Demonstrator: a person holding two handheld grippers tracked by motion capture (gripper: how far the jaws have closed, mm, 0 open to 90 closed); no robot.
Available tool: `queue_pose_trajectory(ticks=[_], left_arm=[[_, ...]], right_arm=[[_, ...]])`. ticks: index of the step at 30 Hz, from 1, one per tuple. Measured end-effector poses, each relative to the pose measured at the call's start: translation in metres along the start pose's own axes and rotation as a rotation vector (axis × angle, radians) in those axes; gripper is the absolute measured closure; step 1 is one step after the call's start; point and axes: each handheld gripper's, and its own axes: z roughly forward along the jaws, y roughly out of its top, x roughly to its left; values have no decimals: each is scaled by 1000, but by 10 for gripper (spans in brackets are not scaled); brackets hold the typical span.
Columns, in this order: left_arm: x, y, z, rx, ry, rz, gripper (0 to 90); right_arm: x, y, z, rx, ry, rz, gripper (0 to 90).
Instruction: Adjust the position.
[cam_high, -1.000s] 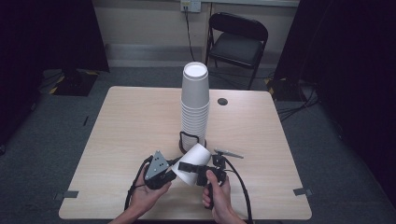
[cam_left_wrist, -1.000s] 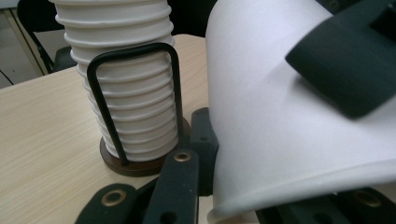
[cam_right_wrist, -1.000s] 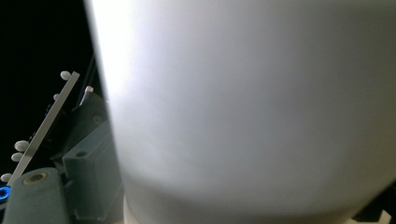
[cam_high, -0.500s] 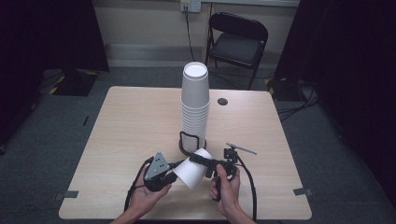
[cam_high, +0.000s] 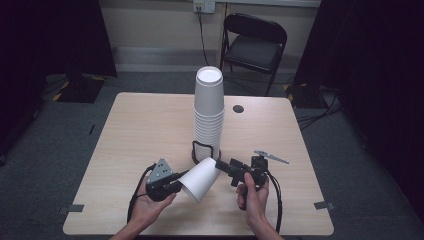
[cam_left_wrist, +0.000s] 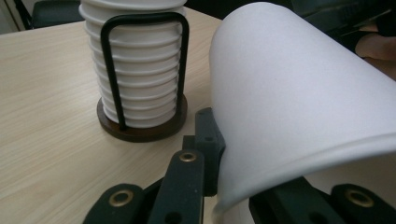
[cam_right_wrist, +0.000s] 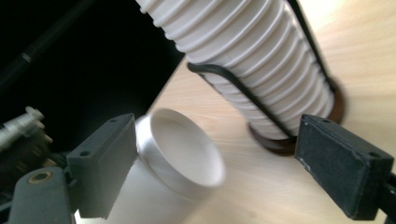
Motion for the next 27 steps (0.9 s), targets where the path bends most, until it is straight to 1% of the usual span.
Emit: queue_pose_trajectory(ticks=[1, 2, 3, 4, 5, 6, 7, 8, 13, 15, 17, 19, 20, 21, 23, 24, 26, 27], left_arm=[[1, 0, -1, 3, -5, -14, 859], [2, 1, -2, 7, -5, -14, 859], [2, 1, -2, 9, -7, -22, 859], [3, 2, -3, 13, -5, -23, 859], [3, 2, -4, 23, -5, -28, 860], [3, 2, -4, 25, -6, -33, 859], [4, 3, -4, 29, -4, -32, 859], [4, 3, -4, 33, 0, -30, 860], [8, 3, -5, 68, -5, -61, 861], [8, 4, -6, 80, -9, -77, 862], [9, 5, -7, 87, -9, -75, 862], [9, 5, -7, 95, -14, -76, 862], [9, 6, -8, 97, -15, -71, 862], [9, 6, -7, 100, -18, -76, 862], [10, 7, -7, 120, -17, -69, 862], [9, 7, -7, 126, -21, -73, 862], [8, 7, -7, 141, -22, -69, 862], [8, 7, -7, 152, -28, -69, 863]], right_arm=[[-1, 0, -1, -7, -22, -44, 128], [-1, 0, -2, -7, -39, -68, 128], [-2, -1, -4, -13, -57, -105, 128], [-2, -1, -5, -12, -72, -128, 128], [-2, -1, -6, -8, -73, -159, 128], [-1, -2, -8, -2, -74, -201, 128], [0, -2, -8, 2, -69, -223, 128], [0, -2, -9, 12, -54, -245, 128], [2, -3, -8, 46, -35, -312, 131], [2, -5, -8, 48, -29, -342, 132], [3, -7, -7, 55, -39, -384, 133], [5, -9, -8, 64, -38, -433, 133], [7, -11, -8, 64, -39, -457, 133], [8, -12, -9, 58, -30, -486, 133], [11, -15, -9, 38, -35, -555, 130], [12, -15, -9, 33, -24, -572, 130], [14, -17, -9, 14, -26, -607, 129], [15, -19, -8, 8, -20, -625, 128]])
